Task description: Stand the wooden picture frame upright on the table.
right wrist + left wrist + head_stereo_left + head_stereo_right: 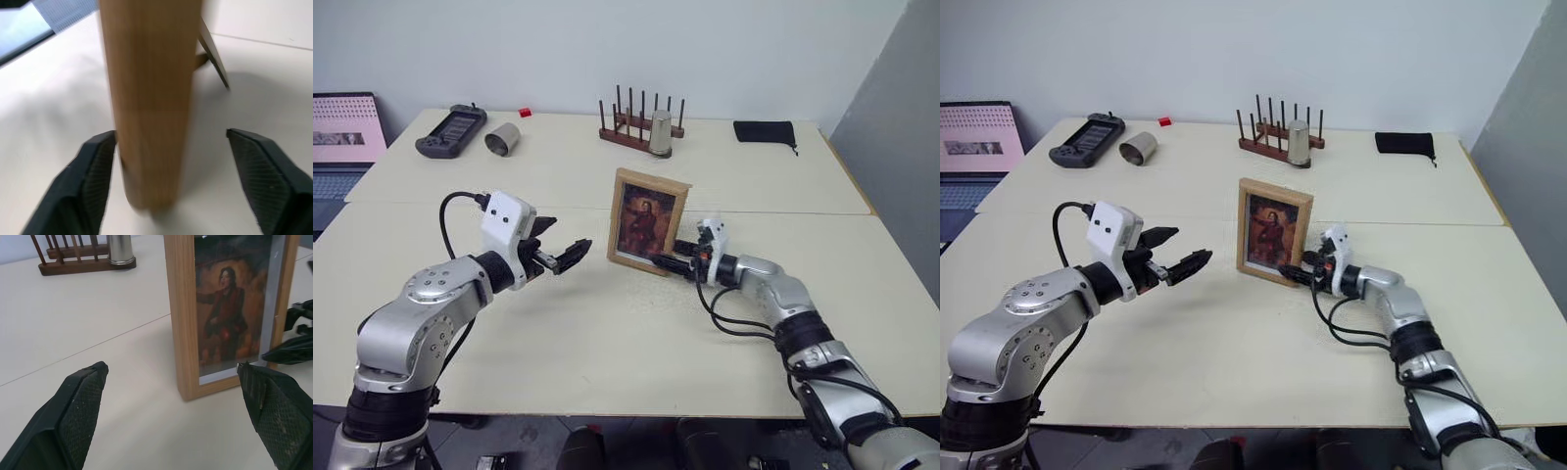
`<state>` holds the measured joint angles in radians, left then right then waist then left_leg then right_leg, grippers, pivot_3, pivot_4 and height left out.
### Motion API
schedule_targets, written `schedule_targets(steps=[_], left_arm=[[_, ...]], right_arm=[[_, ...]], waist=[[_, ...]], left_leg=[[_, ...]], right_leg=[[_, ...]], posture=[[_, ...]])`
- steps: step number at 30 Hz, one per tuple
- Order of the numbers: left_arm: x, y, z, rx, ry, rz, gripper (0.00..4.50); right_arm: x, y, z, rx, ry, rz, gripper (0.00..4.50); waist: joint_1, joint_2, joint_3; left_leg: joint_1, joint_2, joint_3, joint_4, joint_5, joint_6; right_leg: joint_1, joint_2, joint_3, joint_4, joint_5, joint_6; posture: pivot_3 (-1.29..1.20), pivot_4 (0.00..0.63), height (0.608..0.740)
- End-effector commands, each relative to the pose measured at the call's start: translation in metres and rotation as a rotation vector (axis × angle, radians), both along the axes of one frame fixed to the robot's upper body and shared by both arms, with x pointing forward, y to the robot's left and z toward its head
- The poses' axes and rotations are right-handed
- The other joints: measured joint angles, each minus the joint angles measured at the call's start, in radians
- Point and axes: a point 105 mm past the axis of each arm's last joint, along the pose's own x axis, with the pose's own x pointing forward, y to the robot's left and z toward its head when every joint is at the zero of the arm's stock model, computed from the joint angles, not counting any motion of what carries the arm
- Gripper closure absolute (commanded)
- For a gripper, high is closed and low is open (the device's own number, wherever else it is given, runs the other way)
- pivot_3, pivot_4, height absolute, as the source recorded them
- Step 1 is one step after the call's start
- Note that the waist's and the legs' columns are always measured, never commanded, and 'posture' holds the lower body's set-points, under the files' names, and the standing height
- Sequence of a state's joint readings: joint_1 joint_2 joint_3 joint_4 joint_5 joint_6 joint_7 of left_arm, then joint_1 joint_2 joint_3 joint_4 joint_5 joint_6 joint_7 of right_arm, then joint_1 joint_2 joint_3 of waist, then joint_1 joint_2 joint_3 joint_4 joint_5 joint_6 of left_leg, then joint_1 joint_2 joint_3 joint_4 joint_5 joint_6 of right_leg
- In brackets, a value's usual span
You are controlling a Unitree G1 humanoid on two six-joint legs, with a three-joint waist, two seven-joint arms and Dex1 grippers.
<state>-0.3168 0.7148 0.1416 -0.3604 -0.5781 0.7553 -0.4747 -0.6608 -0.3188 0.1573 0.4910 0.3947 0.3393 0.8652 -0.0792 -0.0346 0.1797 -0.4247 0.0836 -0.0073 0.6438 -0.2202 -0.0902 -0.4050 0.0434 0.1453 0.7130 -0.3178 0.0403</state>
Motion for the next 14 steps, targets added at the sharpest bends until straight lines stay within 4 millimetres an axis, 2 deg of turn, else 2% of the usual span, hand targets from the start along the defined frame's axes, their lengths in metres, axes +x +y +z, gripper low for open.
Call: schedule_targets(steps=[1,5,8,12,14], left_arm=[[0.003,0.002,0.006,-0.003,-0.035,0.002,0.00],[0.004,0.007,0.002,-0.008,-0.015,0.009,0.00],[0.010,0.027,-0.003,0.056,-0.002,0.059,0.00],[0.015,0.041,0.003,0.026,0.000,0.086,0.00],[0.016,0.042,0.005,0.019,-0.003,0.082,0.00]], right_arm=[[-0.015,-0.021,0.011,-0.046,-0.066,0.001,0.01],[-0.029,-0.044,0.015,-0.121,-0.098,-0.031,0.01],[-0.045,-0.066,0.037,-0.154,-0.144,-0.110,0.01],[-0.054,-0.065,0.065,-0.102,-0.188,-0.185,0.01],[-0.056,-0.063,0.072,-0.091,-0.204,-0.214,0.01]], waist=[[0.000,0.000,0.000],[0.000,0.000,0.000],[-0.001,0.000,0.000],[-0.007,0.000,0.000],[-0.007,0.000,0.000]], left_leg=[[0.000,0.000,0.000,0.000,0.000,0.000],[0.000,0.000,0.000,0.000,0.000,0.000],[0.000,0.000,-0.001,0.000,0.000,0.000],[0.000,0.000,-0.002,0.000,0.000,0.000],[0.000,0.000,-0.003,0.000,0.000,0.000]], right_leg=[[0.000,0.000,0.000,0.000,0.000,0.000],[0.000,0.000,0.000,0.000,-0.001,0.001],[0.000,0.000,0.000,0.000,-0.001,0.001],[0.000,0.001,0.000,0.000,-0.001,0.001],[0.000,0.001,0.000,0.001,-0.001,0.001]], posture=[[0.00,0.150,0.740],[0.00,0.150,0.740],[0.00,0.150,0.740],[0.00,0.150,0.740],[0.00,0.150,0.740]])
